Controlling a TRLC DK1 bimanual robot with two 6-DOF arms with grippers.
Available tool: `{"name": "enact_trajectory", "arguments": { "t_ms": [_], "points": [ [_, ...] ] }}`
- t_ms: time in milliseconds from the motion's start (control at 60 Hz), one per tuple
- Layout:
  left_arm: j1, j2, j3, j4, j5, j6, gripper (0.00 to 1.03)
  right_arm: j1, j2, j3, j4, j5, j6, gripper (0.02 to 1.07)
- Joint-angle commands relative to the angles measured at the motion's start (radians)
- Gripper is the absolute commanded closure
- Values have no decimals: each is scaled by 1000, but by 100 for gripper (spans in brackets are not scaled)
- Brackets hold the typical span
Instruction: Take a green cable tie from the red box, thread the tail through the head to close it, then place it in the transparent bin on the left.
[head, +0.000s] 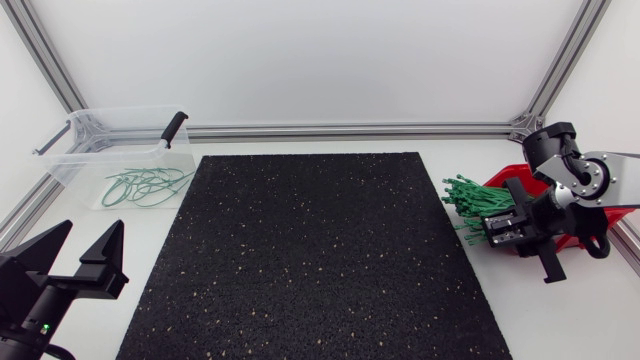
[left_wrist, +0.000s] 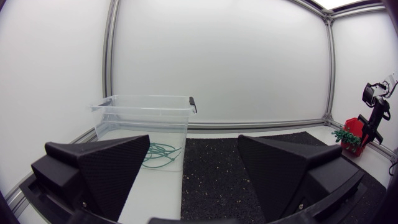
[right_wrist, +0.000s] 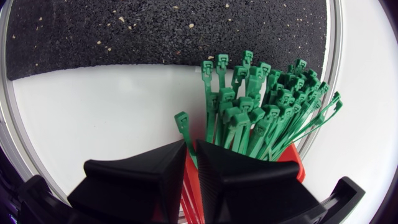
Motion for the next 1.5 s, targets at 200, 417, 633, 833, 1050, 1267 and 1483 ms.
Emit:
{"name": "enact_trajectory", "arguments": {
  "t_ms": [200,417,633,833,1050,1267,1483],
  "points": [
    [-6,1,-41,-17,-3,-23,5,47,-137,-14,-24,-30,-4,101],
    [-8,-1,-41,-17,-3,-23,5,91,-277,118,-177,-152,82,101],
    [-8,-1,-41,-17,-3,-23,5,137,-358,275,-208,-278,223,101],
    [-10,-1,-41,-17,-3,-23,5,217,-375,419,-142,-327,527,101],
    [-13,-7,-39,-19,-5,-26,5,357,-352,517,-199,-251,840,101],
    [-52,-12,-41,-8,15,-15,5,547,-346,534,-266,-195,1022,101],
    [-19,-1,33,-2,55,-20,5,688,-268,572,-386,-208,1215,102]
  ]
}}
